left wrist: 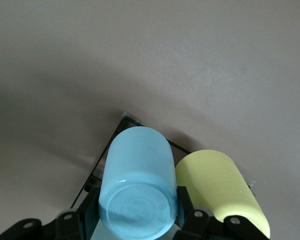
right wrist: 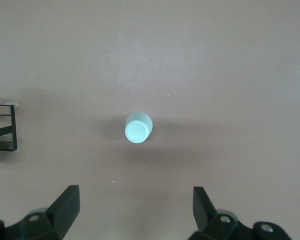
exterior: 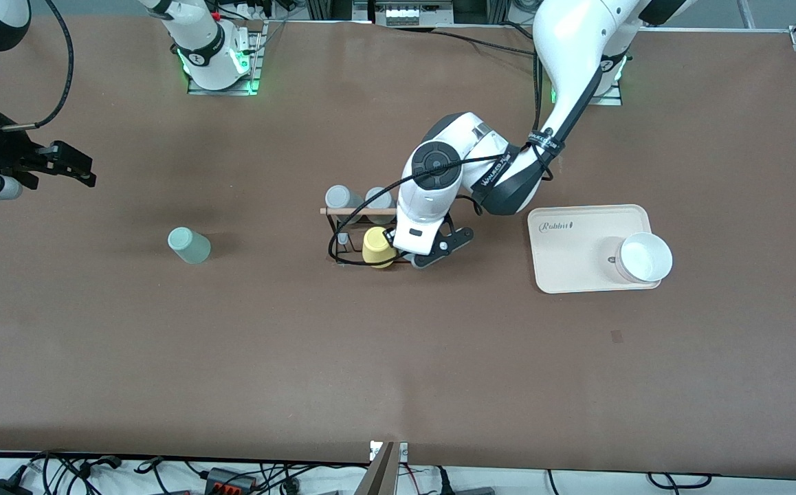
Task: Hang scattered cups on rack with three cups
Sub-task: 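Hang the blue cup on the rack while the right gripper reaches the mint cup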
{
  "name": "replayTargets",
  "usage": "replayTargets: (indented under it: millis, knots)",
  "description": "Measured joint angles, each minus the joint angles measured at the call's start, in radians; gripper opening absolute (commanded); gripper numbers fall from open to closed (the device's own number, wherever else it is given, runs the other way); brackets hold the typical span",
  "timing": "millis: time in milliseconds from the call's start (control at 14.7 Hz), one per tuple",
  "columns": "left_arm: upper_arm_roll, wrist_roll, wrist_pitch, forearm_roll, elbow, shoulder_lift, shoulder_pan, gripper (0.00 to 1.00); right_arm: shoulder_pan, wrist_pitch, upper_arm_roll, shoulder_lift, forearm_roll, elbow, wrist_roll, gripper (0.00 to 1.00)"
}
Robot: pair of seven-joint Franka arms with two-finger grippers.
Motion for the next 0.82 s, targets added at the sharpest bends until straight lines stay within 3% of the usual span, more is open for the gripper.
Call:
replayTargets:
  millis: [476,816]
  knots:
    - [0.0,0.0,-0.01,0.0,0.002,-0.021,0.002,0.75,0.002,0.003,0.0,0.044,0.0,0.0,0.0,1.0]
    - [0.003,0.021,-0.088,0.001,0.004,-0.071,0.034,0.75,0.006,0.008,0.0,0.119,0.0,-0.001,0.0,1.0]
